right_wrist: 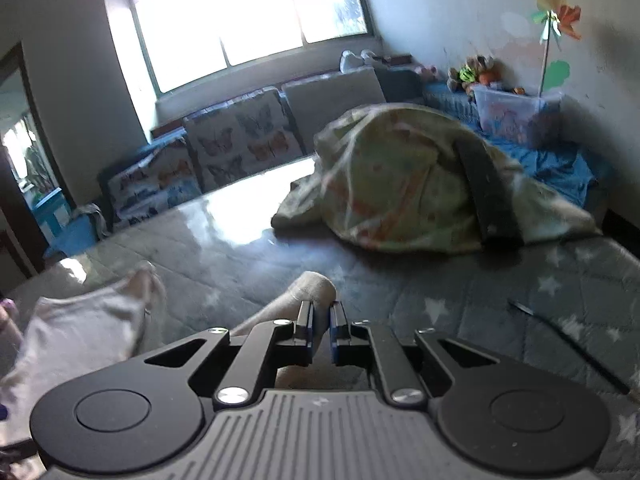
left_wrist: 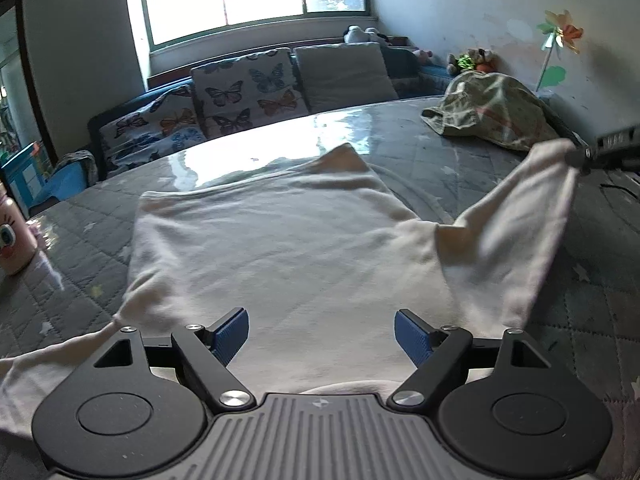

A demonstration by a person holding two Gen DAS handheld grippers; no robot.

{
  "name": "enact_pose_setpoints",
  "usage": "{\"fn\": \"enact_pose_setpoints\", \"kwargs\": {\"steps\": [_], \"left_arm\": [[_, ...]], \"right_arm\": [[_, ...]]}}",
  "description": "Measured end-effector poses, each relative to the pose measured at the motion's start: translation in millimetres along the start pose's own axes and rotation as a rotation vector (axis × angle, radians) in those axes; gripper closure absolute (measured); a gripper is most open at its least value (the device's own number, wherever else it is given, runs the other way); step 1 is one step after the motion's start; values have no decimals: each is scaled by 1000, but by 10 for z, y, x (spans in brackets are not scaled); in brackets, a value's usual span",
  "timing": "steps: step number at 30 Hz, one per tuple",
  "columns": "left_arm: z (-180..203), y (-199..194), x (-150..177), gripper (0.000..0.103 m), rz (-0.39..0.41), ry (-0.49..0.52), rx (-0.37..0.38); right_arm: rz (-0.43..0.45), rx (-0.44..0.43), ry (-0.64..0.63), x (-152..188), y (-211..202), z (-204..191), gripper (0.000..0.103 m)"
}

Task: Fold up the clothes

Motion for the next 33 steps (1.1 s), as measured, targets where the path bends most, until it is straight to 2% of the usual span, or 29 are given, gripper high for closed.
{"fn": "enact_pose_setpoints", "kwargs": {"steps": [7, 12, 17, 25, 33], "left_arm": [[50, -17, 38, 20, 10, 30, 13], [-214, -191, 41, 20, 50, -31, -5], [-530, -348, 139, 19, 72, -89, -44], [-902, -515, 374, 18, 84, -170, -78], [-1044, -562, 519, 16, 76, -220, -83]], "right_arm": [[36, -104, -73, -165, -319, -487, 96], [57, -206, -179, -282, -572, -1096, 96], [52, -305, -276, -245, -682, -1755, 96], [-31, -420, -406, 136, -546, -2715, 96], [-140, -476, -460, 615, -329, -3234, 95]]}}
Point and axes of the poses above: each gripper's, at about its wrist camera, not at the fingertips, and y roughly the way its jaws point, z to its right, x to its underside, the point moved 9 cm from there along y, roughly the way its jaws point, and after that the axes turned 6 degrees about -z, right-handed, at the moved point
